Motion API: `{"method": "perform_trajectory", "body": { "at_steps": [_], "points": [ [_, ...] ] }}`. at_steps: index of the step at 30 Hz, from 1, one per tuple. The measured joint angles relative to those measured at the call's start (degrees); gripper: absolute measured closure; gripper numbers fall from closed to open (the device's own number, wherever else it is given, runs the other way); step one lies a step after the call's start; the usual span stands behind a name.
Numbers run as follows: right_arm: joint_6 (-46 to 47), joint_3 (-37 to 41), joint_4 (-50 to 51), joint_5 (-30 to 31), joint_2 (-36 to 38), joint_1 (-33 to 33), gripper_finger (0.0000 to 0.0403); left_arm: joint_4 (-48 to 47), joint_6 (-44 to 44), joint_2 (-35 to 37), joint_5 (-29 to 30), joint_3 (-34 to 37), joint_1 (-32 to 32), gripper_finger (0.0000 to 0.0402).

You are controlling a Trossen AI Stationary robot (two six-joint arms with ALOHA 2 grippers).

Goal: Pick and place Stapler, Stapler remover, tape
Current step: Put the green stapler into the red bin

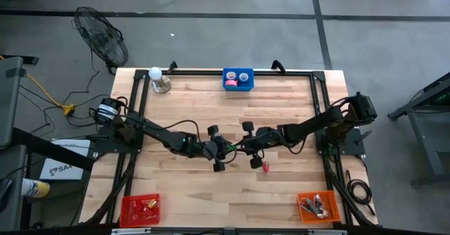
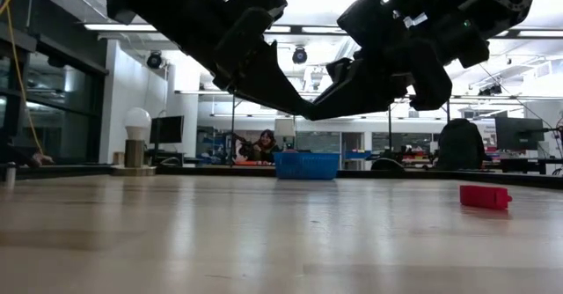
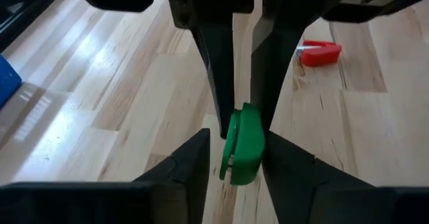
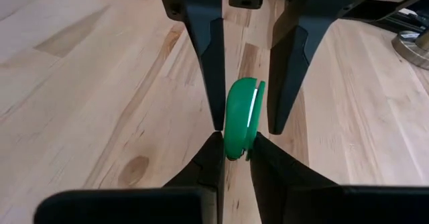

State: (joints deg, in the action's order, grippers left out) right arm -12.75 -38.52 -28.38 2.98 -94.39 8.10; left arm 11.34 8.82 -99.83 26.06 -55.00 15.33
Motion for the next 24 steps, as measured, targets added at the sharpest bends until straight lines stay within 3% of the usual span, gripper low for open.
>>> {"method": "perform_trajectory", "body": {
  "at_steps": [18,24],
  "points": [
    [0.11,0.0,0.07,-0.05,0.0,0.02,0.0363,0.62,0.0,0.0,-1.49,0.0,0.0,0.0286],
    [0.26,0.0,0.17,-0.32,0.0,0.02,0.0363,0.47,-0.22,0.0,-1.51,0.0,0.0,0.0328]
  ]
}}
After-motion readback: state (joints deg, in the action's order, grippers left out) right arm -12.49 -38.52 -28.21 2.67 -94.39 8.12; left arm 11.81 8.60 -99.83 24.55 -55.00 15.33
